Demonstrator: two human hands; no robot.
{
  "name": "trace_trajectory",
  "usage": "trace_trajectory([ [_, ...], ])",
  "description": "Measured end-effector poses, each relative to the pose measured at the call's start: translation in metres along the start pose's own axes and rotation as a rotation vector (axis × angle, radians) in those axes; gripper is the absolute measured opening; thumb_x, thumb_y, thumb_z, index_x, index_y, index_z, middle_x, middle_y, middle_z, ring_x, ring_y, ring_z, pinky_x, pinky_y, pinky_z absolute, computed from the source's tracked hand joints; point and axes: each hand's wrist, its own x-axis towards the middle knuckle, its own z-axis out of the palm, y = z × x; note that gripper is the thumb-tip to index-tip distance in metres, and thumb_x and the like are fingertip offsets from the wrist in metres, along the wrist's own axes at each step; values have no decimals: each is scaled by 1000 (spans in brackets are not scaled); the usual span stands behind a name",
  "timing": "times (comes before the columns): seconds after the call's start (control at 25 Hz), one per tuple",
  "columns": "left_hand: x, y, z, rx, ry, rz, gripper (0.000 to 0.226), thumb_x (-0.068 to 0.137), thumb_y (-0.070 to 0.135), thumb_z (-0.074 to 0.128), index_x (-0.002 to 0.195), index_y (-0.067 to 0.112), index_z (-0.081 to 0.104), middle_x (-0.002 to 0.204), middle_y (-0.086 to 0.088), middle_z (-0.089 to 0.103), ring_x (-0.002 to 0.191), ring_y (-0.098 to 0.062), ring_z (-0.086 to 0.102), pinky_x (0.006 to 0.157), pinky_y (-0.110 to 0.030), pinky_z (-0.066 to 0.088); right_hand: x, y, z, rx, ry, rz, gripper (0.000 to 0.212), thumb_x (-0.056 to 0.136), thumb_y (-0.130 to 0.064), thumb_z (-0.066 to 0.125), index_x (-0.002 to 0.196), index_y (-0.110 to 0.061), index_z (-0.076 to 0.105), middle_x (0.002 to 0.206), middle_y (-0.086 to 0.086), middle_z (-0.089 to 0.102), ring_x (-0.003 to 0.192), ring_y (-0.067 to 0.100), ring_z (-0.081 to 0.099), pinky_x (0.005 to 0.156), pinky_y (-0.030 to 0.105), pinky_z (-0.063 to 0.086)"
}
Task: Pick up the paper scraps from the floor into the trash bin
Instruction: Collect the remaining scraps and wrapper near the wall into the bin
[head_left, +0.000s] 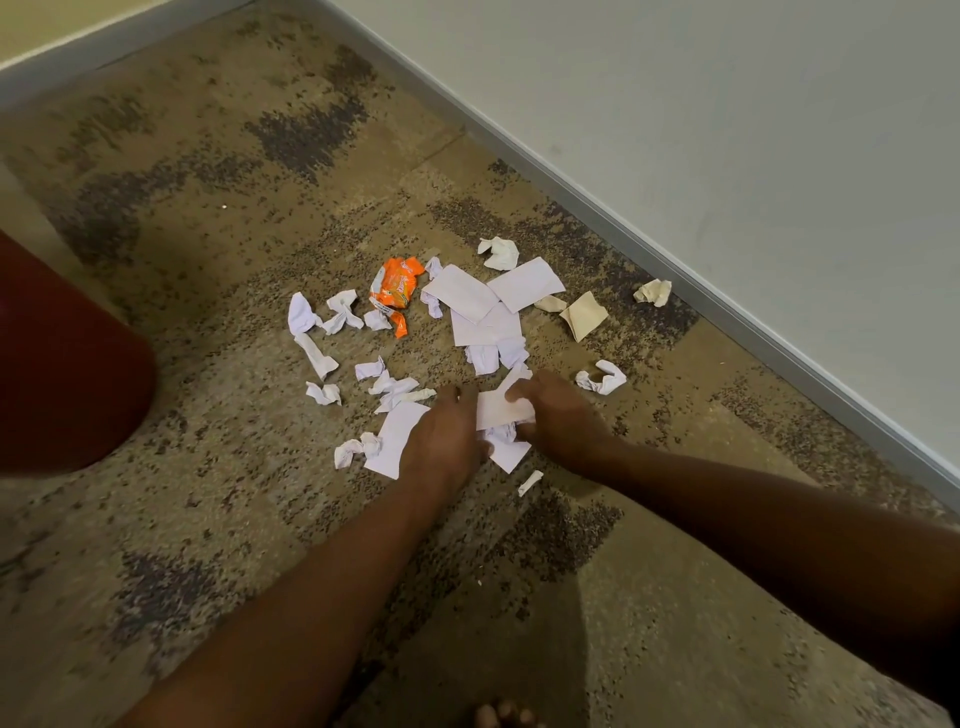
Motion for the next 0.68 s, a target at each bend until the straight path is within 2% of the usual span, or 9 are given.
trace_trajectory([
  [0.04,-1,0,0,27,-4,11,72,88,32,71,149,16,37,142,-11,46,121,-31,56,91,-41,51,-2,-2,1,-1,-7,2,45,79,-19,76,120,-17,57,121,7,53,108,24,54,76,20,32],
  [0.12,-5,1,1,129,-3,55,64,90,34,67,146,19,40,133,-9,54,112,-30,61,84,-41,54,-6,-8,1,4,-72,15,57,77,-17,76,128,-17,50,128,7,45,109,25,54,79,23,36],
  [0.24,-6,1,5,207,17,94,53,92,25,65,141,16,47,125,-10,56,103,-30,64,77,-41,54,-8,-16,-3,-62,-248,46,94,69,-22,84,146,-16,31,150,11,23,127,31,43,99,36,41],
  [0.32,-7,2,6,203,7,89,54,91,17,64,141,13,47,125,-11,55,102,-31,64,76,-40,54,-7,-22,-3,-176,-302,40,104,68,-29,86,150,-17,23,156,15,13,135,35,36,104,39,39],
  [0.48,-13,2,5,153,-45,96,53,90,14,64,140,10,46,124,-14,54,105,-32,63,80,-38,52,-7,-27,6,-264,-194,-30,78,75,-29,78,141,-19,39,138,16,34,111,34,55,86,39,49],
  [0.56,-17,-3,4,141,-56,118,41,91,13,63,131,11,51,119,-13,54,102,-32,62,78,-39,51,-8,-26,10,-280,-166,-67,58,79,-26,73,132,-19,50,126,12,43,106,31,55,82,37,48],
  [0.68,-21,-10,3,167,-57,161,28,93,10,57,121,11,53,115,-12,51,97,-32,60,70,-38,46,-5,-27,8,-300,-124,-112,27,86,-19,62,113,-19,60,110,9,50,97,30,57,68,33,43],
])
